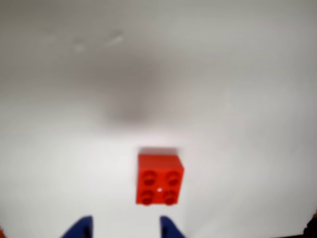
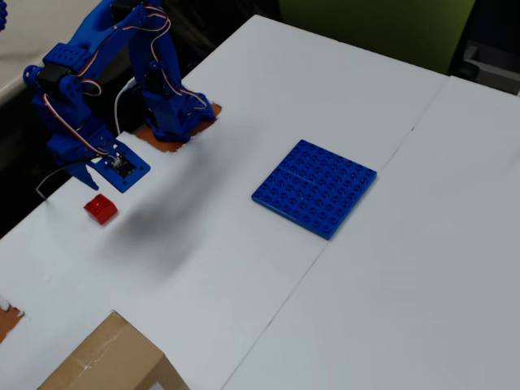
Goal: Pick up the 2x2 red block and go up the 8x8 blue block.
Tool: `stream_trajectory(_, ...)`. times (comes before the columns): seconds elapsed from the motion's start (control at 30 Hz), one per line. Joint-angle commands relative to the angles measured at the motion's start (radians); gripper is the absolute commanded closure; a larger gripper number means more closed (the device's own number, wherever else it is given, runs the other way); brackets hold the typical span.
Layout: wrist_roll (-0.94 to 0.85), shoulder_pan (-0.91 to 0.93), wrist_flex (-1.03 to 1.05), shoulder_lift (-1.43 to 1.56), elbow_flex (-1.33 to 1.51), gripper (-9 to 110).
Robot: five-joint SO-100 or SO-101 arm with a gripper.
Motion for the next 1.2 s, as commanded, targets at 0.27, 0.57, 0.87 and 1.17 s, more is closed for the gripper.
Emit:
stream_trajectory(0.27, -0.038, 0.041, -0.178, -0.117, -0.044, 83)
stream_trajectory(0.57, -0.044, 0.054, -0.198, -0.138, -0.044, 78)
stream_trajectory(0.87, -0.058, 0.08, -0.21, -0.186, -0.044, 78)
stream_trajectory(1.17, -0.064, 0.092, -0.225, -0.207, -0.044, 78)
